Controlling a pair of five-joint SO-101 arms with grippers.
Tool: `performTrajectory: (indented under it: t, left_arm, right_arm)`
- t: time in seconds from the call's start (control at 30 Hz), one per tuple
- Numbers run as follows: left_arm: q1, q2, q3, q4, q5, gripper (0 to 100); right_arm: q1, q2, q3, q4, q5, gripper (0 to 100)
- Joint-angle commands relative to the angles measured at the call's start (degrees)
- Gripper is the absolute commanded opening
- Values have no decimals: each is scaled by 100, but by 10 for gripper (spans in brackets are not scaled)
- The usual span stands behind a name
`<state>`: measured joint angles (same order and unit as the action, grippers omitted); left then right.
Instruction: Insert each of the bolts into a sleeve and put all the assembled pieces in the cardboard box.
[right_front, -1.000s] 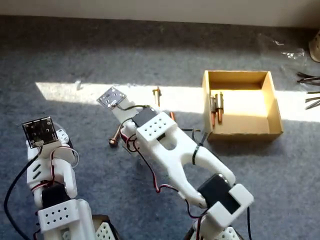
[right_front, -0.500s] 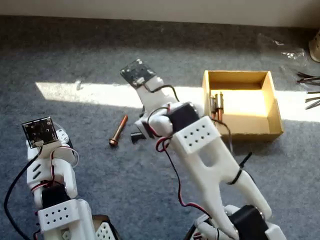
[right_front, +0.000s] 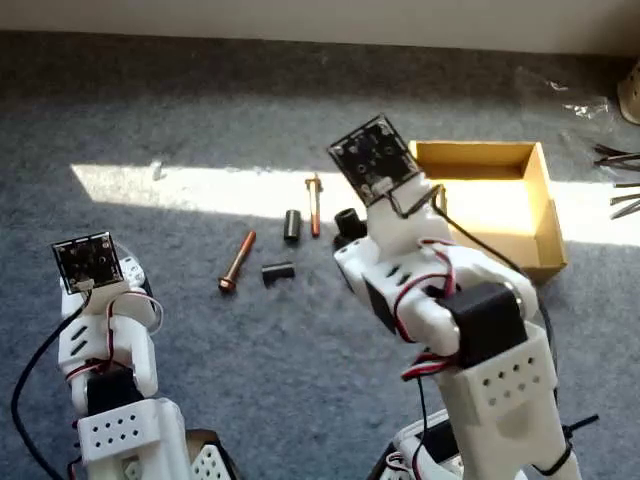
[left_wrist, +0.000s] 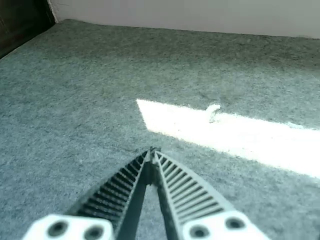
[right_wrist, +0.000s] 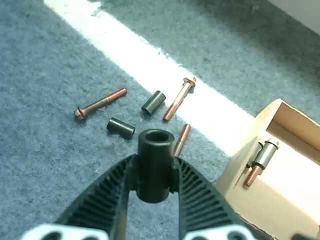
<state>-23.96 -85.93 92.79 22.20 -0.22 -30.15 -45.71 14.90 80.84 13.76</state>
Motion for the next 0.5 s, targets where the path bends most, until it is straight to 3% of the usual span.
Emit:
performTrajectory:
  t: [0.0, 0.47]
  left_arm:
    - [242, -92, -84, -79, -105, 6]
    - [1042, -84, -189, 422, -949, 6]
  right_arm:
    - [189, -602, 418, -66, 105, 4]
    - [365, -2985, 3653, -1692, 114, 4]
